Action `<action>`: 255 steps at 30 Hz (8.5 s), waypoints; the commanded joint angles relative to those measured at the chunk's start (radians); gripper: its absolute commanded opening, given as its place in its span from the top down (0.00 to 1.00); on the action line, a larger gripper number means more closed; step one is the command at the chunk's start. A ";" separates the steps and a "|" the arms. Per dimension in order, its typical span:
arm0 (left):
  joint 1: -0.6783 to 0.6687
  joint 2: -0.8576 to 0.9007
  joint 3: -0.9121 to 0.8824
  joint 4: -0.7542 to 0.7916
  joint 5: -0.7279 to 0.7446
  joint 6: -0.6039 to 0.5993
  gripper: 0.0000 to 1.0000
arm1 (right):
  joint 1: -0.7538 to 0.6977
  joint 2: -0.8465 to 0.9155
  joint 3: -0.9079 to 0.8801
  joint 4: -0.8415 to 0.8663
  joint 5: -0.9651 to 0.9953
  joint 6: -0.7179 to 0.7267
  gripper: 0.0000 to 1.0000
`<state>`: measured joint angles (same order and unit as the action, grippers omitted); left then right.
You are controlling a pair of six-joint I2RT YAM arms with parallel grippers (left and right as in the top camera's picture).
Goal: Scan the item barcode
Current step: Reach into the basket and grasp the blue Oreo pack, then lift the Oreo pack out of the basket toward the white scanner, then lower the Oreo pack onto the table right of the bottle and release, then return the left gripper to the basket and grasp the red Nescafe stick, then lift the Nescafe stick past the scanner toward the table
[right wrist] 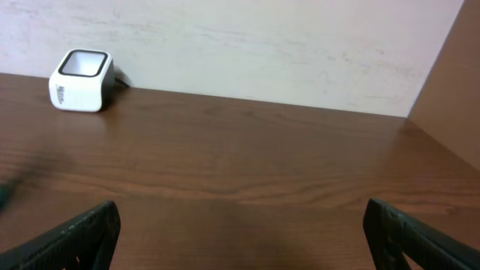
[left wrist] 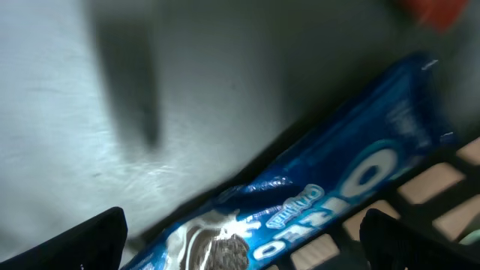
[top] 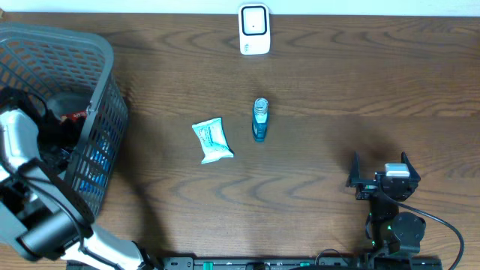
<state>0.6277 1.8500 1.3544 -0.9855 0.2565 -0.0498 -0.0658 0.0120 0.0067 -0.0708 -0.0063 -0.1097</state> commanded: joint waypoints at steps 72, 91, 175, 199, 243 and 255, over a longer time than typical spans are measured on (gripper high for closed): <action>-0.230 -0.805 0.277 -0.062 0.662 -0.099 0.93 | 0.007 -0.006 -0.001 -0.005 0.003 0.011 0.01; -1.144 -0.349 0.271 0.190 0.423 -0.094 0.93 | 0.007 -0.006 -0.001 -0.005 0.003 0.011 0.01; -1.503 0.171 0.359 0.398 -0.302 -0.206 0.33 | 0.007 -0.006 -0.001 -0.005 0.003 0.011 0.01; -0.663 -0.573 0.454 -0.063 -0.303 -0.208 0.02 | 0.007 -0.006 -0.001 -0.005 0.003 0.011 0.01; -0.185 0.286 0.395 -0.037 -0.405 -1.160 0.02 | 0.007 -0.006 -0.001 -0.005 0.003 0.011 0.01; -0.186 0.401 0.394 0.027 -0.403 -1.160 0.02 | 0.007 -0.006 -0.001 -0.005 0.003 0.011 0.01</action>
<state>0.4442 2.2047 1.7508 -0.9619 -0.1303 -1.2015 -0.0658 0.0120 0.0067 -0.0708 -0.0063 -0.1097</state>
